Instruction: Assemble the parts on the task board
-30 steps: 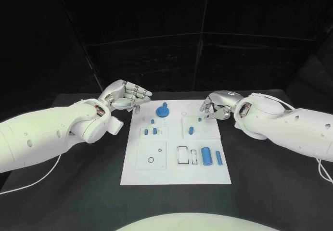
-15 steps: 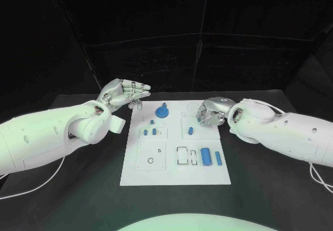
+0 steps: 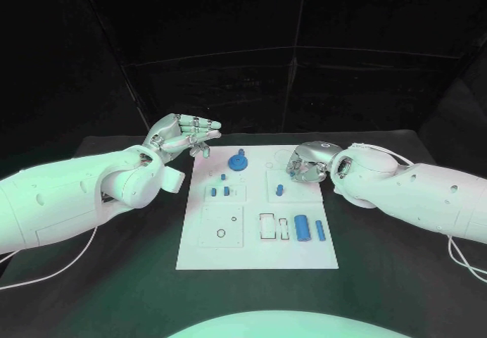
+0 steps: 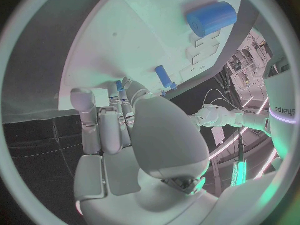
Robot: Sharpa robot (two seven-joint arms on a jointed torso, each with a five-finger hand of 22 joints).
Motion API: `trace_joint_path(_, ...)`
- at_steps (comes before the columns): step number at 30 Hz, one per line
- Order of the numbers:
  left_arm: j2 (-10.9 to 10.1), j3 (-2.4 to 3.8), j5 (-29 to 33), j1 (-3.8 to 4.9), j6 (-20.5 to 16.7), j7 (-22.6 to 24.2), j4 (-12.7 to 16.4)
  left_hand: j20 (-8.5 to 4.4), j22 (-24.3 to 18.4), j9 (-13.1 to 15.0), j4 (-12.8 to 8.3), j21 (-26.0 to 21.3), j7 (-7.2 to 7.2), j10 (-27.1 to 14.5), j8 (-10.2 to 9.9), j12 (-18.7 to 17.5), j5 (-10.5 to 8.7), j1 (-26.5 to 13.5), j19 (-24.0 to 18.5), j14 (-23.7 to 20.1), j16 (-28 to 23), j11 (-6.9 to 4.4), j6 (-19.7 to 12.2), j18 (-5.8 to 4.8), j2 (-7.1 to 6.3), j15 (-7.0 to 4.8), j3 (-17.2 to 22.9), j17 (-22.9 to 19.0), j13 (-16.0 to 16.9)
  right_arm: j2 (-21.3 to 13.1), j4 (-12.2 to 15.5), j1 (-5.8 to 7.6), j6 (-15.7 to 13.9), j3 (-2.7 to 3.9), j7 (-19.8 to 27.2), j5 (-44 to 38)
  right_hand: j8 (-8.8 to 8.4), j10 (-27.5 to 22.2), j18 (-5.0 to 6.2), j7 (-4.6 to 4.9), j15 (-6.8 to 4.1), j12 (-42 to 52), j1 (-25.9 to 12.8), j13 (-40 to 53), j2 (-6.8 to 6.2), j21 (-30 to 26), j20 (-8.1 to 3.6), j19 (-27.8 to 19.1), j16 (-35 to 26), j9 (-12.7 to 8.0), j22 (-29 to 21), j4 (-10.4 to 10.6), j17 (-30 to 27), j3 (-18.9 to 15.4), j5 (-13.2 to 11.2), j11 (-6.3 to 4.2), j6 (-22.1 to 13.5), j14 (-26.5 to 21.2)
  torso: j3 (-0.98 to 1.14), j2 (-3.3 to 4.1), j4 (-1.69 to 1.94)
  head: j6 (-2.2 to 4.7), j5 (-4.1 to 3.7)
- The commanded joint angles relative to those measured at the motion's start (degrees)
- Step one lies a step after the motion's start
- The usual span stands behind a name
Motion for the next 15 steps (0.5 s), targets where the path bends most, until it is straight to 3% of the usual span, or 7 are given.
trace_joint_path(1, 0.10, 0.04, 1.02, 0.06, 0.96, 0.73, 0.07, 0.01, -0.10, 0.07, -0.04, -0.25, 0.20, 0.28, 0.11, 0.21, 0.11, 0.01, -0.24, -0.28, -0.41, 0.16, 0.38, 0.56, 0.36, 0.00, -0.32, -0.22, 0.06, 0.21, -0.05, -0.03, 0.82, -0.07, -0.61, 0.12, -0.20, 0.82, -0.13, -0.09, -0.41, -0.22, -0.84, -0.52, -0.18, 0.37, -0.12, 0.36, 0.28, 0.04, 0.16, -0.19, -0.02, 1.92, -0.48, 0.05, 0.78, 2.63, -0.01, 0.02, -0.03, -0.16, -0.07)
trace_joint_path(9, 0.13, 0.05, 1.03, 0.07, 1.01, 0.69, 0.13, 0.04, -0.20, 0.06, 0.14, -0.42, 0.29, 0.16, 0.17, 0.37, 0.10, -0.19, -0.26, -0.41, -0.51, 0.23, 0.31, 0.54, 0.49, 0.05, -0.59, -0.39, 0.12, 0.50, -0.30, -0.05, 0.58, -0.07, -1.74, 0.14, 0.01, 2.07, -0.21, -0.48, -0.70, -0.48, -1.27, -1.42, 0.22, 0.86, -0.38, 0.53, 0.46, 0.12, 0.76, -1.10, 0.05, 6.74, -1.80, -0.35, 2.36, 2.67, 0.00, -0.01, 0.02, -0.51, 0.08)
trace_joint_path(15, 0.13, 0.05, 1.04, 0.07, 1.01, 0.60, 0.16, 0.04, -0.23, 0.05, 0.17, -0.46, 0.30, 0.13, 0.17, 0.41, 0.10, -0.24, -0.27, -0.44, -0.54, 0.24, 0.28, 0.54, 0.51, 0.06, -0.65, -0.45, 0.13, 0.85, -0.56, -0.07, 0.11, -0.07, -2.72, -0.07, -0.22, 2.74, -0.24, -0.52, -0.74, -1.00, -2.63, -2.26, -0.27, 1.12, -0.45, 0.45, 0.54, 0.07, 0.96, -2.17, -0.02, 10.88, -2.44, -0.36, 3.00, 2.67, 0.02, -0.07, 0.02, -0.64, 0.07)
